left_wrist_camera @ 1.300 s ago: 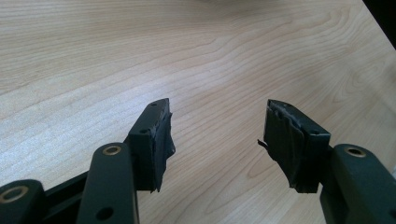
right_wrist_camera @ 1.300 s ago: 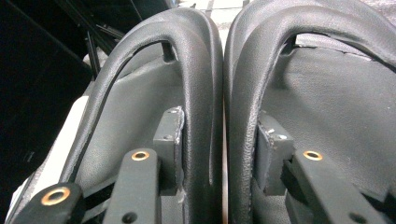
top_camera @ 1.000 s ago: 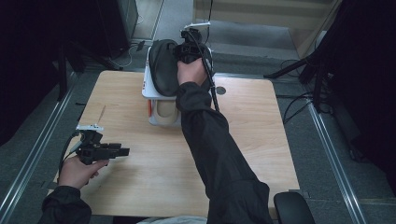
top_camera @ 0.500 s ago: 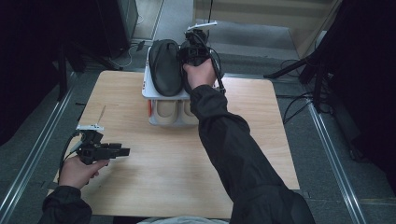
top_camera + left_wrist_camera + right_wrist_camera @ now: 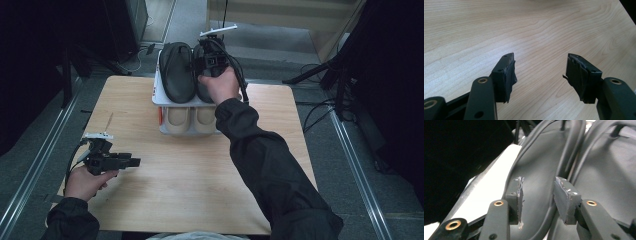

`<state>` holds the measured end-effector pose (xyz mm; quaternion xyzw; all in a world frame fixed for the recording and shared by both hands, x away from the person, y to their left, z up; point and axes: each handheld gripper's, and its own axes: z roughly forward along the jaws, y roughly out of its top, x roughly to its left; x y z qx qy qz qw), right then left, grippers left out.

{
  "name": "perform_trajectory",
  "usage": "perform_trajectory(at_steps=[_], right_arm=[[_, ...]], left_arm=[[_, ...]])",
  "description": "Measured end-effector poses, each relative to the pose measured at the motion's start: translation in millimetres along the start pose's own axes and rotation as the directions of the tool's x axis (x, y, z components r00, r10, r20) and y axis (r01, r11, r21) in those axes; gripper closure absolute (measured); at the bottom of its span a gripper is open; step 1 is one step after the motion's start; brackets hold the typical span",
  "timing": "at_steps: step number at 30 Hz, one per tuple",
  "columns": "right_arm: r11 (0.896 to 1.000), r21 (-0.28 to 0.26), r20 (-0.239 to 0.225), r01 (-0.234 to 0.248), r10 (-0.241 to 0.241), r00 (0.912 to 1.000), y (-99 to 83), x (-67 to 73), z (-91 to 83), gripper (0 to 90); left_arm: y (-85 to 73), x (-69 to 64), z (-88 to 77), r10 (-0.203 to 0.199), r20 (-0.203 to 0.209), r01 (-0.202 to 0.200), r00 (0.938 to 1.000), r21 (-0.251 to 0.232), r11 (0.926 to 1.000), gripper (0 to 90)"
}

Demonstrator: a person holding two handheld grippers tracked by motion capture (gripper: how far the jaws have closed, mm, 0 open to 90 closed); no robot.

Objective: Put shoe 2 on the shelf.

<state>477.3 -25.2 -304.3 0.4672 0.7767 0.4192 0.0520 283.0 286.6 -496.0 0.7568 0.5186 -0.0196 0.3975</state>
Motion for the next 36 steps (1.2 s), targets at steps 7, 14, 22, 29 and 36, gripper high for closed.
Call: perform_trajectory(at_steps=[7,14,22,29,36], right_arm=[[0.997,0.02,-0.067,0.074,-0.072,0.9951,-15.5,11.7,-12.6,58.9],[0.992,0.035,-0.119,0.12,-0.115,0.9862,-31.0,12.5,-21.5,58.8],[0.982,0.031,-0.185,0.186,-0.177,0.9666,-53.5,16.2,-28.9,55.7],[0.969,0.03,-0.213,0.246,-0.235,0.9484,-76.8,17.9,-34.2,54.1],[0.962,0.027,-0.239,0.272,-0.258,0.9361,-104.2,14.7,-36.2,53.7]], left_arm=[[2.7,-0.8,2.4,0.004,0.003,-0.004,1.0,0.001,1.0,40.2],[6.5,-1.1,5.3,0.022,0.01,-0.022,0.9997,0.01,0.9997,40.0],[11.5,-3.1,9.3,0.029,0.019,-0.029,0.9994,-0.001,0.9996,39.9],[16.2,-5.2,13.1,0.052,0.025,-0.052,0.9983,-0.002,0.9986,40.2],[20.8,-6.2,17.3,0.06,0.036,-0.06,0.9975,0.003,0.9982,39.9]])
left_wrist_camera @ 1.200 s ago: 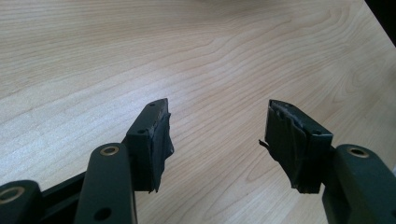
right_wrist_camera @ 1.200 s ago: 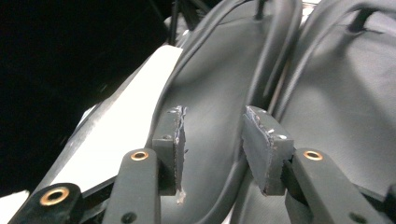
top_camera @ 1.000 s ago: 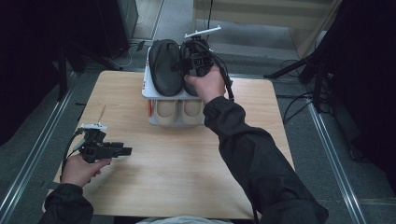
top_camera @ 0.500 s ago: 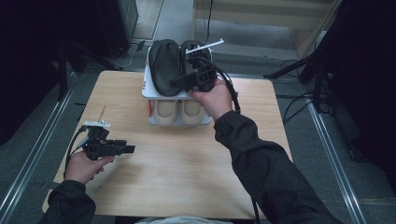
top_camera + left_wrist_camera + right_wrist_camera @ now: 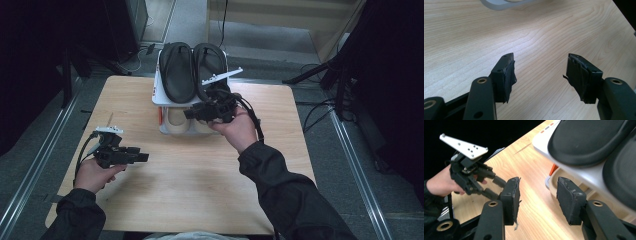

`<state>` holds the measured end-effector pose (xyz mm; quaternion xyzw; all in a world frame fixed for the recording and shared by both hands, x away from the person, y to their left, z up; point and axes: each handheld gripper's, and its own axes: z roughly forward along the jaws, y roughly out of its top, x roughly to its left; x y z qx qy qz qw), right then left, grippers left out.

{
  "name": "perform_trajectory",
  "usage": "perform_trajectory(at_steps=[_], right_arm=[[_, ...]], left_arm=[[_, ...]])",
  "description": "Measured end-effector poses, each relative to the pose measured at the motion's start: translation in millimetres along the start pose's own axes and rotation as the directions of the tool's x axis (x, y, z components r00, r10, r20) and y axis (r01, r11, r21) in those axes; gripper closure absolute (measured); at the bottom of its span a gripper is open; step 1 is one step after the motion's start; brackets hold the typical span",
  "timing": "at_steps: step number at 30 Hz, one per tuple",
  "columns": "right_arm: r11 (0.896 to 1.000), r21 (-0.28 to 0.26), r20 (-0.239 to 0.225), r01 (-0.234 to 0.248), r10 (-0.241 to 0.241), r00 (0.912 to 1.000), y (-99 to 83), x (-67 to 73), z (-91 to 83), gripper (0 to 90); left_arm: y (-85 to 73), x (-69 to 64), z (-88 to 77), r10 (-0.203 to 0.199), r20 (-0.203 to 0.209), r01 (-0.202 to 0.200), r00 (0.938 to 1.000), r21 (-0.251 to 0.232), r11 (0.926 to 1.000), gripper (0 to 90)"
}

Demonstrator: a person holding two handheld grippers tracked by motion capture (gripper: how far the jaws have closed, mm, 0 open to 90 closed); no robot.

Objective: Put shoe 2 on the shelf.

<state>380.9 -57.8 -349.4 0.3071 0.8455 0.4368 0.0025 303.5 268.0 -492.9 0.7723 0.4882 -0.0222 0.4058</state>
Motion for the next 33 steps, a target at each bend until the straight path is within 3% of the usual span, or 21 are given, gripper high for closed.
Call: perform_trajectory(at_steps=[6,9,33], right_arm=[[1.0,-0.003,-0.032,0.017,-0.017,0.9993,-20.9,-0.7,1.3,52.9],[1.0,-0.006,-0.046,0.003,-0.003,0.9989,-32.2,-1.9,2.0,52.2],[1.0,-0.013,-0.067,-0.005,0.004,0.9978,-104.6,-23.9,11.1,50.8]], left_arm=[[2.6,-0.6,2.9,0.006,0.006,-0.006,1.0,0.004,1.0,39.8],[3.7,-1.0,3.9,0.006,0.005,-0.006,1.0,0.006,1.0,39.7],[6.3,-5.0,9.9,0.026,0.018,-0.026,0.9995,0.024,0.9994,39.7]])
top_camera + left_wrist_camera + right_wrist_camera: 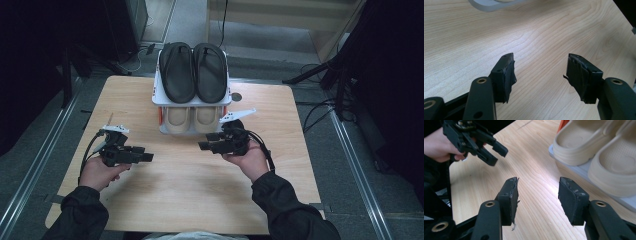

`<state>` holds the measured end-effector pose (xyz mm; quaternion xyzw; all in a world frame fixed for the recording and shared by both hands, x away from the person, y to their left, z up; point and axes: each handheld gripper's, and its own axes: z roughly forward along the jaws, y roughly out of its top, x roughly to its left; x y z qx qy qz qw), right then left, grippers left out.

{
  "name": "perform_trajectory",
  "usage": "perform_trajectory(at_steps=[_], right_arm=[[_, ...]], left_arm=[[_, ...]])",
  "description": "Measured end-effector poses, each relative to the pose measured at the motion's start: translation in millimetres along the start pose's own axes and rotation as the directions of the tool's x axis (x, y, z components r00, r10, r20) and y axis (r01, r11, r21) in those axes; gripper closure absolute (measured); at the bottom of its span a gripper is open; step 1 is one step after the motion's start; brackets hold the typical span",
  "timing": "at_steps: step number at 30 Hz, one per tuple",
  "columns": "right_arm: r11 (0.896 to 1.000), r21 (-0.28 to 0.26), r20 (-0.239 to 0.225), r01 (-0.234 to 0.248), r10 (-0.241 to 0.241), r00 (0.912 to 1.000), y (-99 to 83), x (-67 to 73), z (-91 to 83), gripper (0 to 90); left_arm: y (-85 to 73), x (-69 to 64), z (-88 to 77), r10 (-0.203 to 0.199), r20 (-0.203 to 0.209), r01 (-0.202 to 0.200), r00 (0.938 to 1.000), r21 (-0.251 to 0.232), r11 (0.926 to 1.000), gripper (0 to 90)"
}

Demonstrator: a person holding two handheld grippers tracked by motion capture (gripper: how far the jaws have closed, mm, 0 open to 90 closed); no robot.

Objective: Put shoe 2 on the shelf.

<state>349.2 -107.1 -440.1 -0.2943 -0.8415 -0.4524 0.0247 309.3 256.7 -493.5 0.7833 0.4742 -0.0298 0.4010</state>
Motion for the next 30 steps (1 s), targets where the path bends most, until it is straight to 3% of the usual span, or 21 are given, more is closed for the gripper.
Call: perform_trajectory(at_steps=[13,22,26,30], right_arm=[[1.0,-0.005,0.029,-0.002,0.002,0.9996,-34.4,-14.5,-4.5,51.6],[1.0,-0.01,0.064,0.006,-0.006,0.9979,-52.6,-17.0,-10.4,49.4],[0.999,0.0,0.07,-0.035,0.035,0.997,-58.6,-20.2,-10.3,48.8],[0.999,0.005,0.1,-0.038,0.037,0.9943,-64.2,-23.7,-10.1,46.9]], left_arm=[[0.1,-2.7,1.8,0.007,0.005,-0.007,1.0,0.003,1.0,39.6],[0.4,-4.9,2.4,0.015,0.008,-0.015,0.9999,0.008,0.9999,39.4],[0.6,-6.2,3.4,0.02,0.01,-0.02,0.9997,0.009,0.9997,39.2],[1.2,-7.1,4.2,0.026,0.018,-0.027,0.9995,0.013,0.9996,39.0]])
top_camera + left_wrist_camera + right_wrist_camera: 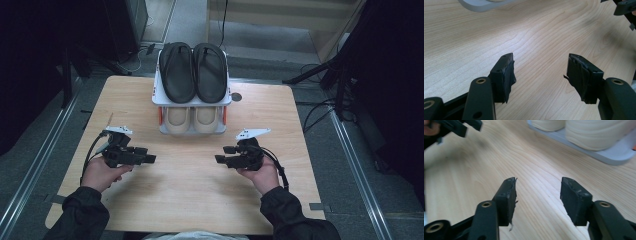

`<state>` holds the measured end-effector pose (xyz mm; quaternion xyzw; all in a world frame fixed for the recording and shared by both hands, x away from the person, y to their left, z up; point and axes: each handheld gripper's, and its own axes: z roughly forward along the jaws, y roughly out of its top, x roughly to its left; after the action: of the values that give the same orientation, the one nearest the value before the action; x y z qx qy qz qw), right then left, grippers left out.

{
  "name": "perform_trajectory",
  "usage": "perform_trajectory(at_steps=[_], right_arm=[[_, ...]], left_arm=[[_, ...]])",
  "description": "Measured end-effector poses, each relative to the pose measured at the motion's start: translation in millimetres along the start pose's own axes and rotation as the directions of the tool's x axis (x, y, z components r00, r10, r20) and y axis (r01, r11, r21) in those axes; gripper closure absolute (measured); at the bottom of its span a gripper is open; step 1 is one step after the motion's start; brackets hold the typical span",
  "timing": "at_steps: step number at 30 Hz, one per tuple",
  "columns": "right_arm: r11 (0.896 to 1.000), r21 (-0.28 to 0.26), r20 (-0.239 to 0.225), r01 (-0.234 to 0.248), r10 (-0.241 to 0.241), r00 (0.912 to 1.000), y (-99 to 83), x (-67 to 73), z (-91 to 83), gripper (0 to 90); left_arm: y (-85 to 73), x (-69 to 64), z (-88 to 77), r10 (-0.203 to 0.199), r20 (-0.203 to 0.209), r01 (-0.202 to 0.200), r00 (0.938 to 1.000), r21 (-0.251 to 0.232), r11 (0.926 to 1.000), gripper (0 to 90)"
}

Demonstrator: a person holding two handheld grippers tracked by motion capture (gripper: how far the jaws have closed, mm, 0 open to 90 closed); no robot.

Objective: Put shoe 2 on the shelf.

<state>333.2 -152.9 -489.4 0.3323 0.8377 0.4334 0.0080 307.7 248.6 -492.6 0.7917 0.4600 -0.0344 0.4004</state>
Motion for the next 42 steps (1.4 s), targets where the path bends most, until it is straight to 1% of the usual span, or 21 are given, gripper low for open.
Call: perform_trajectory(at_steps=[1,2,4,7,8,10,11,16,19,23,26,28,33,35,36,38,40,41,42], right_arm=[[1.0,-0.001,0.002,-0.004,0.004,1.0,-1.5,-0.8,0.0,46.9],[1.0,0.001,0.013,-0.012,0.012,0.9998,-1.9,-1.3,-0.3,47.3],[1.0,-0.01,0.009,-0.019,0.019,0.9998,-0.9,-3.3,-1.3,47.2],[0.999,-0.039,0.041,-0.015,0.016,0.999,1.7,-8.3,-5.5,46.0],[0.999,-0.049,0.049,-0.021,0.023,0.9985,1.9,-11.0,-7.2,45.9],[0.997,-0.062,0.045,-0.051,0.054,0.9975,1.5,-16.7,-10.1,45.2],[0.996,-0.063,0.05,-0.063,0.066,0.9966,1.1,-18.8,-11.2,45.1],[0.993,-0.082,0.07,-0.084,0.089,0.9935,0.5,-25.7,-16.1,43.8],[0.992,-0.088,0.081,-0.09,0.097,0.992,0.2,-28.3,-18.5,42.3],[0.991,-0.094,0.088,-0.093,0.101,0.991,-0.6,-30.5,-21.6,41.5],[0.991,-0.099,0.09,-0.09,0.099,0.991,-0.8,-30.4,-23.4,42.0],[0.99,-0.103,0.078,-0.095,0.103,0.9916,-1.0,-31.2,-23.7,44.0],[0.991,-0.104,0.083,-0.087,0.096,0.9919,-1.4,-31.7,-23.7,41.9],[0.99,-0.103,0.083,-0.093,0.102,0.9913,-1.4,-31.9,-24.1,41.4],[0.99,-0.104,0.08,-0.095,0.104,0.9914,-1.5,-32.2,-24.2,41.3],[0.99,-0.101,0.076,-0.098,0.106,0.9915,-1.8,-32.9,-23.9,40.0],[0.991,-0.089,0.071,-0.1,0.106,0.9918,-2.2,-33.7,-23.1,37.8],[0.991,-0.089,0.079,-0.099,0.106,0.9912,-2.3,-33.7,-22.6,36.9],[0.991,-0.091,0.093,-0.099,0.107,0.9899,-2.3,-33.0,-21.6,33.7]], left_arm=[[0.2,-0.4,0.0,0.001,0.001,-0.001,1.0,0.002,1.0,38.9],[0.2,-0.9,-0.2,0.003,0.0,-0.003,1.0,0.004,1.0,38.9],[0.6,-1.9,-0.2,0.009,0.002,-0.009,1.0,0.001,1.0,38.9],[0.7,-2.5,0.4,0.013,0.001,-0.013,0.9999,0.003,0.9999,38.4],[0.7,-2.3,0.5,0.014,0.001,-0.014,0.9999,0.004,0.9999,38.3],[0.8,-1.6,0.5,0.007,0.003,-0.007,1.0,0.002,1.0,38.0],[0.8,-1.0,0.2,0.006,0.0,-0.006,1.0,0.004,1.0,37.9],[0.9,0.7,0.7,-0.004,-0.011,0.004,0.9999,0.008,1.0,37.3],[0.8,0.9,1.7,-0.007,-0.012,0.007,0.9999,0.008,0.9999,36.8],[0.5,-0.4,2.4,0.01,-0.017,-0.01,0.9998,0.004,0.9999,36.5],[0.6,-0.1,3.3,-0.003,-0.024,0.003,0.9997,-0.001,1.0,33.5],[0.4,0.1,3.6,-0.006,-0.027,0.005,0.9996,-0.005,1.0,32.5],[0.1,0.6,4.2,-0.008,-0.036,0.008,0.9993,-0.007,0.9999,31.7],[0.0,0.7,4.4,-0.012,-0.036,0.012,0.9993,-0.007,0.9999,31.4],[0.1,0.8,4.7,-0.012,-0.04,0.012,0.9991,-0.005,0.9999,31.3],[0.0,-0.9,6.0,-0.018,-0.06,0.017,0.998,-0.01,0.9998,31.5],[0.0,-2.5,6.6,-0.007,-0.071,0.005,0.9974,-0.019,0.9998,31.4],[0.0,-3.2,7.3,-0.005,-0.079,0.004,0.9969,-0.022,0.9998,31.4],[-0.1,-3.3,7.9,-0.002,-0.083,0.0,0.9966,-0.021,0.9998,30.4]])
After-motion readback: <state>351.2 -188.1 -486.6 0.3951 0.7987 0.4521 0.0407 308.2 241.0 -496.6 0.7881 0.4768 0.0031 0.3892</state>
